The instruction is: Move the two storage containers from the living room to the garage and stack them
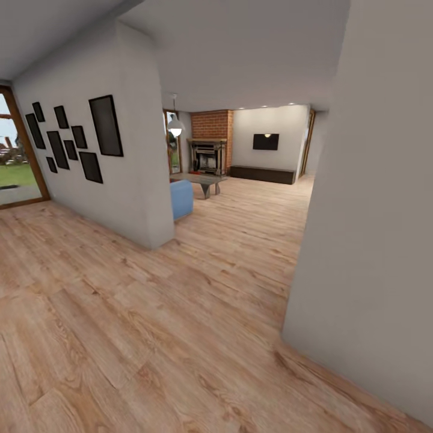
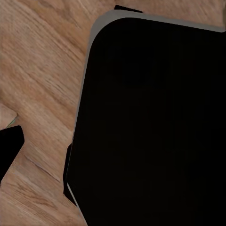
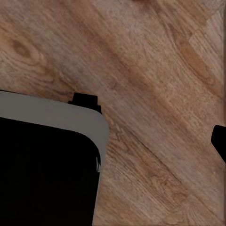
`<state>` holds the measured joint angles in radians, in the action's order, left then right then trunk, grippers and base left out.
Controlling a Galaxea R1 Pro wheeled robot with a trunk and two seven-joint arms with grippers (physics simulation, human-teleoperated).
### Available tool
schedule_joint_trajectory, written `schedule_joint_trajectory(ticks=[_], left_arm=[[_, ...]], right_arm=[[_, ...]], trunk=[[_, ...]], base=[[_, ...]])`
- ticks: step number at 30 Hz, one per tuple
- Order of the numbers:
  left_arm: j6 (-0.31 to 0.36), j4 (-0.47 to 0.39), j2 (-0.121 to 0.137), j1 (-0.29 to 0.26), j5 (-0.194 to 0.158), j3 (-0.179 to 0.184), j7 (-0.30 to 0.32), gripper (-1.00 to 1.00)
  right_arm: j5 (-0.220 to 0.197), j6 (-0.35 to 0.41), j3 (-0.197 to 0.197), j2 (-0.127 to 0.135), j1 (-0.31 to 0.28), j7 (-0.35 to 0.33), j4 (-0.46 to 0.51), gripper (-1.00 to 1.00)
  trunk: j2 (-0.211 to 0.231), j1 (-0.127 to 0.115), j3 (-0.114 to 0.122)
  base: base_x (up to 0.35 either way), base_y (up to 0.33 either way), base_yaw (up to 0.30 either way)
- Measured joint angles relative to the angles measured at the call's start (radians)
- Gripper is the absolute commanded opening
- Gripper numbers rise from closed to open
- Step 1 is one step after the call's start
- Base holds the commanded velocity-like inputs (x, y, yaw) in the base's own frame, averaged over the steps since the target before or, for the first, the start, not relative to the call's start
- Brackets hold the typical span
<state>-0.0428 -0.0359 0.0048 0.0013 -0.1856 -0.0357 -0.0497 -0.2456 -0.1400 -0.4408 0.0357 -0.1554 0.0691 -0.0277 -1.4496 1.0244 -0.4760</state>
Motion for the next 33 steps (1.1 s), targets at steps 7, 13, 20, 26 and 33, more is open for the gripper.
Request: schedule_joint_trajectory(ticks=[7,13,20,26,33], left_arm=[[0.000,0.000,0.000,0.000,0.000,0.000,0.000,1.00],[0.000,0.000,0.000,0.000,0.000,0.000,0.000,1.00],[0.000,-0.001,0.002,0.000,-0.006,-0.001,0.000,1.00],[0.001,-0.001,0.003,0.000,-0.099,0.001,0.001,1.00],[0.002,-0.001,0.003,0.000,-0.110,0.002,0.001,1.00]], right_arm=[[0.038,0.001,0.000,-0.001,0.000,-0.002,-0.001,1.00],[0.062,0.002,0.000,-0.003,0.000,-0.002,-0.001,1.00],[0.065,0.002,0.000,-0.001,0.000,-0.002,-0.001,1.00],[0.105,0.005,-0.001,0.000,0.000,-0.002,-0.001,1.00],[0.194,0.010,-0.001,-0.006,0.000,-0.003,-0.001,1.00]], trunk=[[0.000,0.000,0.000],[0.000,0.000,0.000],[0.000,0.000,0.000],[0.000,0.000,0.000],[0.000,0.000,0.000]], base=[[0.322,0.000,0.000],[0.322,0.000,0.000],[0.322,0.000,0.000],[0.322,0.000,0.000],[0.322,0.000,0.000]])
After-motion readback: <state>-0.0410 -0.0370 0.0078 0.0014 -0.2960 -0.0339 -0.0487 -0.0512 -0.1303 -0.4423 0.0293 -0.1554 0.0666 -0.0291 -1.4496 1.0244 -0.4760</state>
